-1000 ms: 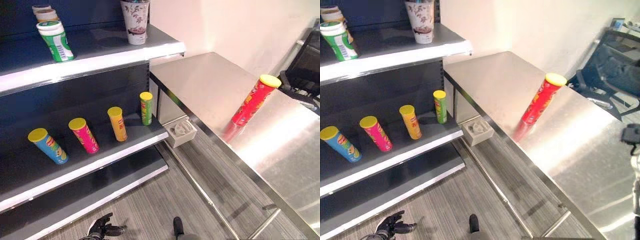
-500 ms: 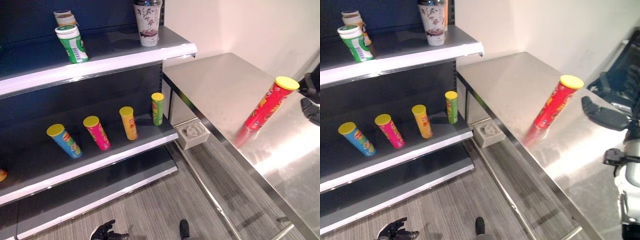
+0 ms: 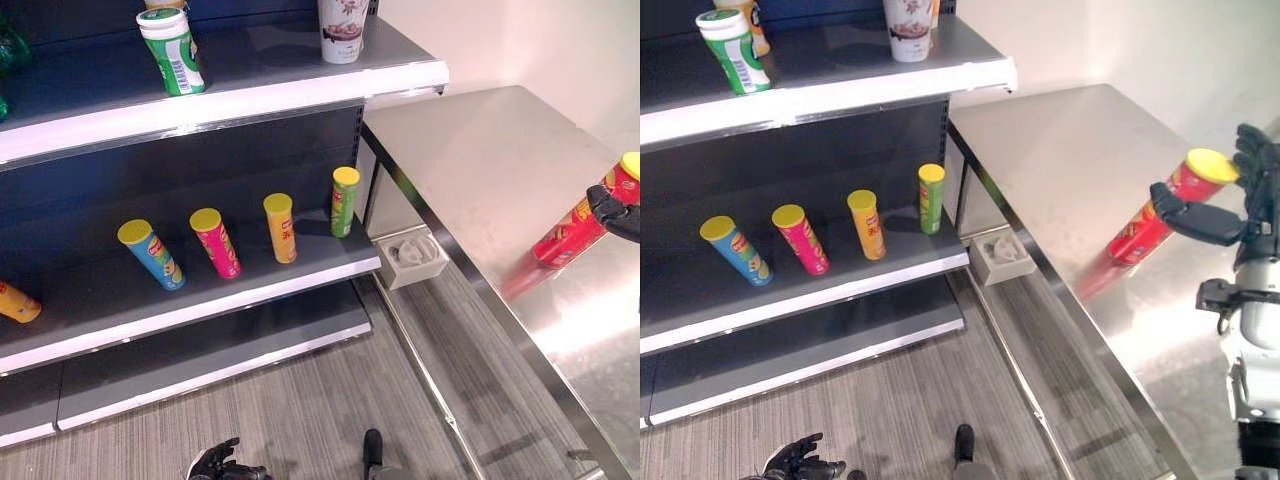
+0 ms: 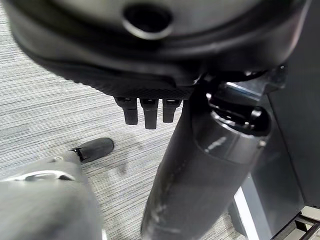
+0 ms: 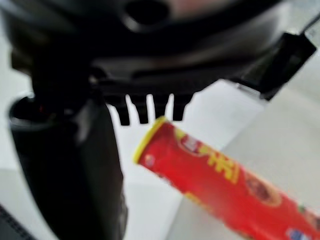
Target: Put the goods on the table back onto the shelves and tidy them up.
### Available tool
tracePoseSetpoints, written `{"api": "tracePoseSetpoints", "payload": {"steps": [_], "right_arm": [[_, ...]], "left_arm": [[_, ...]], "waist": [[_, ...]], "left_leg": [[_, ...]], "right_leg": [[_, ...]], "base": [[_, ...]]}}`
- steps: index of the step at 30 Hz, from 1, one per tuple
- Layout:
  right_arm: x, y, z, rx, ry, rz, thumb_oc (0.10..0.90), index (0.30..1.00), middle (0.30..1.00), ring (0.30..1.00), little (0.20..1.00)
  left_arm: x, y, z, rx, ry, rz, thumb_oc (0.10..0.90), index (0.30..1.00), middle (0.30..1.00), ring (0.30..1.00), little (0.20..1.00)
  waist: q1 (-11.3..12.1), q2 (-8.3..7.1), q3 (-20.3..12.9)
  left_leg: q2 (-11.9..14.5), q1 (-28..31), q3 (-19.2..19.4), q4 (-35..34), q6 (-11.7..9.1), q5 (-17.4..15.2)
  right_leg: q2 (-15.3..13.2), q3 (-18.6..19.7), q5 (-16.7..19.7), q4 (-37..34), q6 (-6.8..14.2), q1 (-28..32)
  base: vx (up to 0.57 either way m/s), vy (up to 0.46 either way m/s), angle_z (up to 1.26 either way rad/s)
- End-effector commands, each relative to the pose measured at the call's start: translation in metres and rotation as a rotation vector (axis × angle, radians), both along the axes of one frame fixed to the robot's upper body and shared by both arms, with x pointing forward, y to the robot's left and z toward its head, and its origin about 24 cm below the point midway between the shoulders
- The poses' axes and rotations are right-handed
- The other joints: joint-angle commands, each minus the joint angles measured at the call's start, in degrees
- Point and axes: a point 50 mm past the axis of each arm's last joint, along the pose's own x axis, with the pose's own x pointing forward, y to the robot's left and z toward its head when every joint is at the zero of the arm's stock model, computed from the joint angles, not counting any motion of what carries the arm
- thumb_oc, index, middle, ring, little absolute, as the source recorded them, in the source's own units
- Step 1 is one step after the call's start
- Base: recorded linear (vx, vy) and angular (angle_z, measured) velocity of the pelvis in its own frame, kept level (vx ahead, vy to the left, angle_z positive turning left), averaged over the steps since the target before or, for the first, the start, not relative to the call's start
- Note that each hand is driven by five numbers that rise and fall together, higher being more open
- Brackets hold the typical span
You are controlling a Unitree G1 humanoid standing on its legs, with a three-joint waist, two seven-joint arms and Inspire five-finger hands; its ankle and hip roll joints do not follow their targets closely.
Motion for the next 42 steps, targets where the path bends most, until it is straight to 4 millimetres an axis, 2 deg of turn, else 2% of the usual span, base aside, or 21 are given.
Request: {"api": "tracePoseSetpoints", "payload": {"steps": [1, 7, 17, 18, 21, 26, 29, 40, 42], "right_arm": [[-0.006, 0.002, 0.083, -0.149, -0.288, -0.034, 0.8, 0.9, 0.9, 0.9, 0.9], [-0.009, -0.003, 0.091, -0.159, -0.307, -0.071, 0.8, 0.9, 0.9, 0.9, 0.9], [-0.009, -0.003, 0.091, -0.16, -0.307, -0.07, 0.8, 0.9, 0.9, 0.9, 0.9], [-0.001, -0.006, 0.098, -0.14, -0.279, -0.049, 0.8, 0.9, 0.9, 0.9, 0.9], [0.007, -0.004, 0.103, -0.139, -0.252, -0.033, 0.8, 0.9, 0.9, 0.9, 0.9], [0.01, -0.005, 0.105, -0.137, -0.241, -0.033, 0.8, 0.9, 0.9, 0.9, 0.9], [0.019, -0.002, 0.112, -0.142, -0.22, -0.018, 0.8, 0.9, 0.9, 0.9, 0.9], [0.026, 0.004, 0.114, -0.139, -0.213, 0.013, 0.8, 0.9, 0.9, 0.9, 0.9], [0.028, 0.003, 0.11, -0.147, -0.17, 0.012, 0.8, 0.9, 0.9, 0.9, 0.9]], "left_arm": [[0.021, 0.02, 0.011, 0.08, -0.055, -0.043, 0.8, 0.9, 0.9, 0.9, 0.9], [0.021, 0.02, 0.011, 0.082, -0.057, -0.046, 0.8, 0.9, 0.9, 0.9, 0.9], [0.021, 0.02, 0.011, 0.082, -0.057, -0.046, 0.8, 0.9, 0.9, 0.9, 0.9], [0.02, 0.021, 0.011, 0.089, -0.047, -0.053, 0.8, 0.9, 0.9, 0.9, 0.9], [0.019, 0.022, 0.01, 0.088, -0.044, -0.052, 0.8, 0.9, 0.9, 0.9, 0.9], [0.018, 0.022, 0.01, 0.09, -0.042, -0.053, 0.8, 0.9, 0.9, 0.9, 0.9], [0.017, 0.022, 0.01, 0.087, -0.036, -0.047, 0.8, 0.9, 0.9, 0.9, 0.9], [0.016, 0.021, 0.009, 0.084, -0.036, -0.039, 0.8, 0.9, 0.9, 0.9, 0.9], [0.015, 0.02, 0.008, 0.082, -0.029, -0.043, 0.8, 0.9, 0.9, 0.9, 0.9]], "waist": [[0.4, -2.9, -0.9], [0.4, -2.92, -0.8], [0.4, -2.92, -0.8], [1.0, -3.48, -0.7], [1.0, -3.63, -0.5], [1.0, -3.79, -0.5], [1.1, -3.92, -0.4], [1.0, -3.85, -0.2], [1.1, -3.96, -0.2]], "left_leg": [[2.5, -0.2, -2.5, 0.2, -1.1, -0.8], [2.3, -0.2, -2.8, 0.2, -1.0, -0.9], [2.3, -0.2, -2.8, 0.2, -1.0, -0.9], [2.2, -0.2, -2.8, 0.2, -1.0, -0.9], [2.2, -0.3, -2.8, 0.2, -1.1, -0.8], [2.2, -0.3, -2.9, 0.2, -1.1, -0.8], [2.3, -0.6, -2.9, 0.2, -1.2, -0.6], [2.3, -0.9, -3.1, 0.2, -1.3, -0.4], [2.2, -1.0, -3.2, 0.2, -1.3, -0.4]], "right_leg": [[-3.3, -0.9, -8.0, 0.8, 5.2, 6.2], [-3.4, -1.1, -8.2, 0.8, 5.2, 6.3], [-3.4, -1.1, -8.2, 0.8, 5.2, 6.3], [-3.4, -0.8, -8.1, 0.8, 5.1, 6.2], [-3.3, -0.6, -8.0, 0.8, 5.0, 6.0], [-3.3, -0.6, -8.0, 0.8, 5.0, 5.9], [-3.2, -0.6, -8.0, 0.8, 4.9, 5.8], [-3.1, -0.7, -8.0, 0.8, 4.7, 5.7], [-3.1, -0.7, -8.0, 0.8, 4.7, 5.7]], "base": [[0.0, 0.0, 0.0], [0.0, 0.0, 0.0], [0.0, 0.0, 0.0], [0.0, 0.0, 0.0], [0.01, 0.004, -0.05], [0.0, 0.0, -0.04], [0.0, 0.0, 0.0], [0.0, 0.0, 0.0], [0.0, 0.0, 0.0]]}}
